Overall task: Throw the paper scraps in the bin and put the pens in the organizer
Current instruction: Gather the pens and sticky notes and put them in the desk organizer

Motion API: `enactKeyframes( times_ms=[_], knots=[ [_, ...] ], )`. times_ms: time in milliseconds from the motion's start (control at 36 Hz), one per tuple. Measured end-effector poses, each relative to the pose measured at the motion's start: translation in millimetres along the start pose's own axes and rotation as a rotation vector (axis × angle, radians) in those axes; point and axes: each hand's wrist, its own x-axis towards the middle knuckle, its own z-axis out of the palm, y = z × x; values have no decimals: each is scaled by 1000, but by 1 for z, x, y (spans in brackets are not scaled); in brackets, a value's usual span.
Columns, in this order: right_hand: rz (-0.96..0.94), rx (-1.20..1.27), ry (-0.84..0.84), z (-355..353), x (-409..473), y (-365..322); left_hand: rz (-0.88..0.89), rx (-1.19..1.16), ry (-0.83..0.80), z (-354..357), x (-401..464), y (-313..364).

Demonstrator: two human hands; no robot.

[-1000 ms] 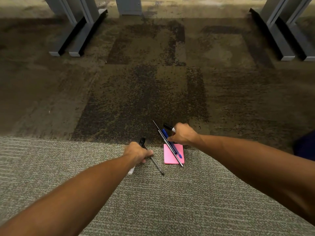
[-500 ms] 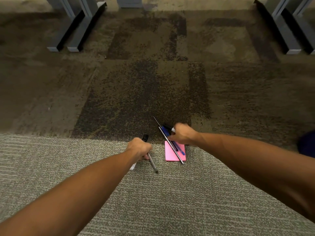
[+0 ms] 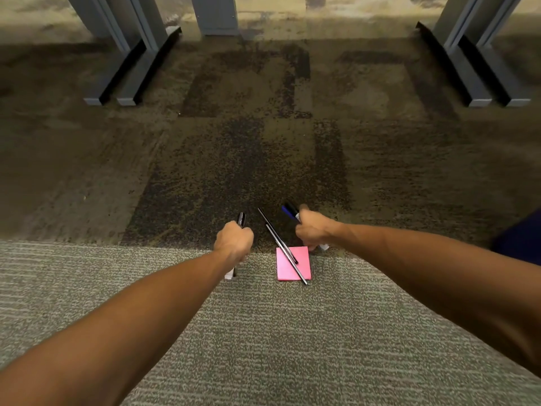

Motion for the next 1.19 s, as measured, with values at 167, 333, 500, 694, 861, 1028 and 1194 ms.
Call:
enactKeyframes(
  times_ms=[167,333,500,694,861,1028,1194],
  knots=[
    [-32,5,69,-1,-5,0,56,-6,3,-1,-4,11],
    [-81,-21,176,2,-4,2,28,-36,-11,5,-5,15],
    [-68,1,192,2,-6,2,29,-42,-26,16,0,18],
    [-29,-7,172,9,2,3,8,-51,-53,27,7,17],
    [-5,-65,161,21,12,4,-24,-63,-57,36,16,10],
    [19,-58,116,29,22,8,-19,-44,-69,42,27,3],
    [20,-66,73,36,30,13,-31,-46,-50,45,34,-5]
  ],
)
